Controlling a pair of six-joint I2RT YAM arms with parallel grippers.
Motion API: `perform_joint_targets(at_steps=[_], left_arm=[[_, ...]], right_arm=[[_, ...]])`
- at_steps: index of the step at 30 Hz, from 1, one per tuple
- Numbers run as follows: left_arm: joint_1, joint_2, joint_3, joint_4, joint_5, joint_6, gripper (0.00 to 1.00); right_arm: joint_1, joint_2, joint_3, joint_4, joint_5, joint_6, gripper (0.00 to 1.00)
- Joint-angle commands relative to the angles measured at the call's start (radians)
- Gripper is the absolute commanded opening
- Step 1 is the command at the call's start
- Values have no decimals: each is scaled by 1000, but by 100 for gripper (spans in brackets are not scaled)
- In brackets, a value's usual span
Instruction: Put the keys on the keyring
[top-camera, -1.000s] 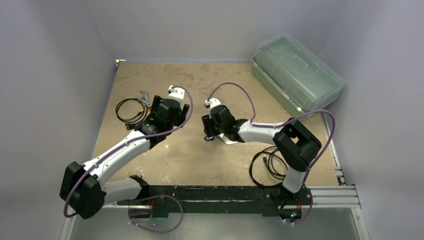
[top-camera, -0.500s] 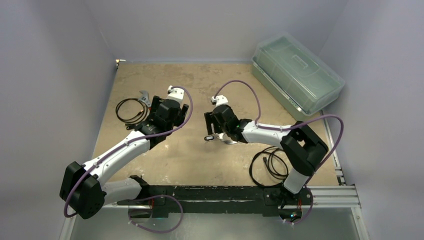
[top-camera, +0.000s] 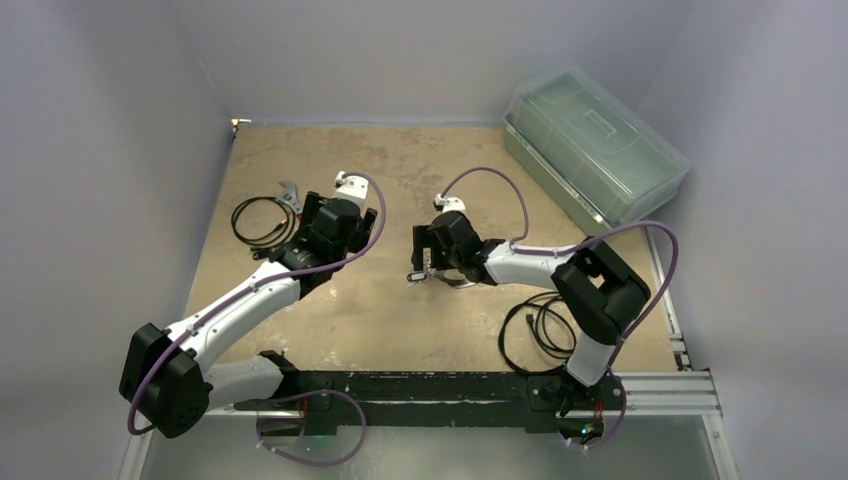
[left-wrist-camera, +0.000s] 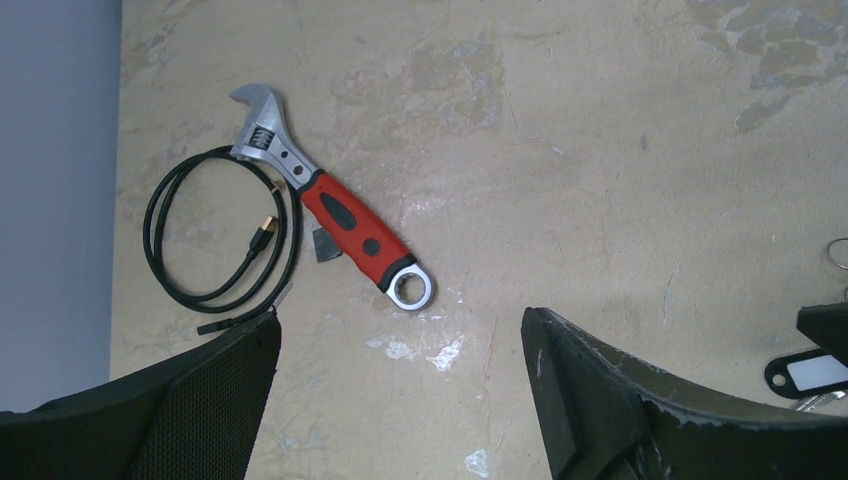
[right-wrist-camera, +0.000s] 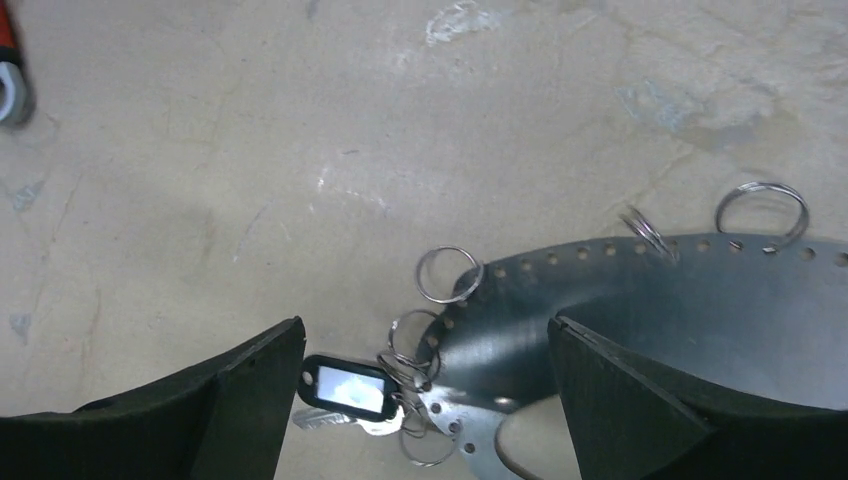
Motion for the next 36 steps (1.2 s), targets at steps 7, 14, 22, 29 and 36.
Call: perform_joint_targets(at_steps=[7,14,22,29,36], left_arm=[[5,-11,7,27,-16,9,89],[5,-14,5,23,-21,8,88],[5,-12,10,25,-11,9,88],[5,-11,12,24,-8,9,88],[5,-10,10,19,-18,8,88]], right_arm=[[-14,113,104,131,-129,-67,93],[-25,95,194,52,-92,-141,92],[-24,-71,74,-105,21,-32,96],[-21,-79,-7,-138,-38,78,99],[-19,23,28,-102,-106,89,99]])
